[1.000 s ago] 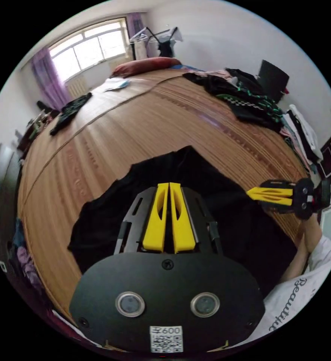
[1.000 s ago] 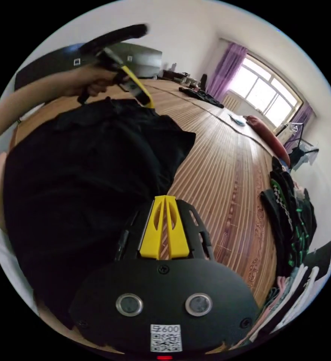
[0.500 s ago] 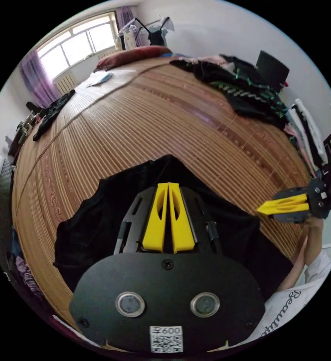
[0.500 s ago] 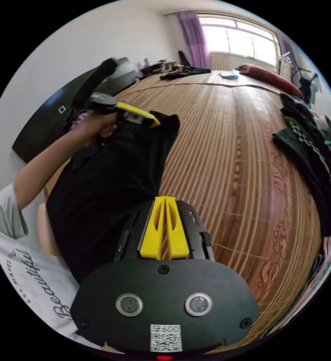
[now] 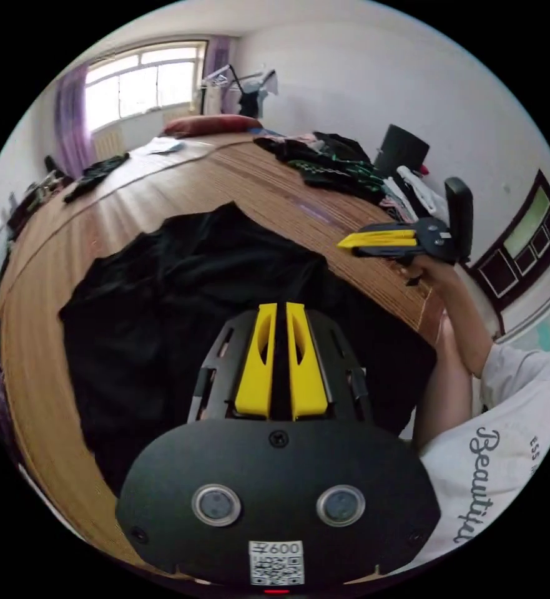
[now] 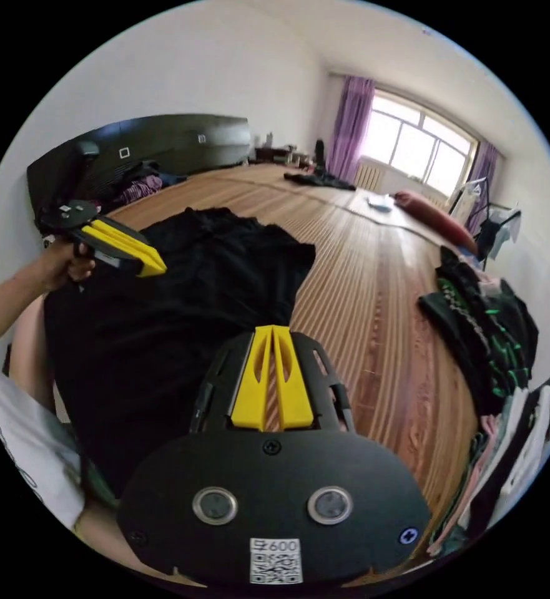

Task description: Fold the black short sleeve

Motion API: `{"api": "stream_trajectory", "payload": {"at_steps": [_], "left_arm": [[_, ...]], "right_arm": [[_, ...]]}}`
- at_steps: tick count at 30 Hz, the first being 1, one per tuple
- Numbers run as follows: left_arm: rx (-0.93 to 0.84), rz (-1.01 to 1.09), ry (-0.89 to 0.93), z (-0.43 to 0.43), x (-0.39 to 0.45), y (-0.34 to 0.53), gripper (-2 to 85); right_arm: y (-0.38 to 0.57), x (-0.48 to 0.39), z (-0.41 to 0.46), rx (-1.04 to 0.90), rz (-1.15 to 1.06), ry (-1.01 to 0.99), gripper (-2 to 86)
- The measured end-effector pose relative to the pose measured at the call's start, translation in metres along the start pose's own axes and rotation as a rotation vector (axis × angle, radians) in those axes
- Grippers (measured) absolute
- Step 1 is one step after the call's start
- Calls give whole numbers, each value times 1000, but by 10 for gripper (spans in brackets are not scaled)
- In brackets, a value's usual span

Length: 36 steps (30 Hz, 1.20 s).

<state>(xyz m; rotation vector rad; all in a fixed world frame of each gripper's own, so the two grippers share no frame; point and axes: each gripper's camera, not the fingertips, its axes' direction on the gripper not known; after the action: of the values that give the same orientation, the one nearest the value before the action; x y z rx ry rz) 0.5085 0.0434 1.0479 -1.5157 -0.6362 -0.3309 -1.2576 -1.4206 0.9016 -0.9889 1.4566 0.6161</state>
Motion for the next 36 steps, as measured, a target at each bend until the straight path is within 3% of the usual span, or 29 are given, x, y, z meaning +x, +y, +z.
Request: {"api": "stream_trajectory", "payload": {"at_steps": [4, 7, 9, 11, 15, 19, 23, 26, 32, 36], "left_arm": [[-13, -163, -255, -104, -35, 142, 66], [-18, -303, -146, -145, -67, 220, 59], [-20, -339, -65, -155, -74, 251, 45], [-113, -322, -142, -164, -71, 284, 37], [-53, -405, -244, -223, -68, 338, 47], [49, -405, -69, -291, -77, 403, 80], [-76, -280, 119, -321, -103, 439, 100], [-81, -299, 302, -330, -138, 453, 111], [-160, -212, 301, -358, -161, 457, 103], [-117, -205, 335, -373, -169, 476, 79]], "right_arm": [[55, -21, -63, -53, 118, -168, 4], [91, -64, -77, -58, 107, -266, 3], [106, -96, -59, -247, 48, -172, -4], [129, -111, -77, -220, 57, -66, -7], [151, -94, -115, -307, 108, 32, -7], [180, -74, -158, -342, 87, -4, -2], [202, -37, -187, -377, 88, -278, 45], [215, -7, -184, -397, 147, -428, 69], [233, 13, -183, -415, 109, -442, 79], [247, 33, -173, -476, 101, -469, 63]]}}
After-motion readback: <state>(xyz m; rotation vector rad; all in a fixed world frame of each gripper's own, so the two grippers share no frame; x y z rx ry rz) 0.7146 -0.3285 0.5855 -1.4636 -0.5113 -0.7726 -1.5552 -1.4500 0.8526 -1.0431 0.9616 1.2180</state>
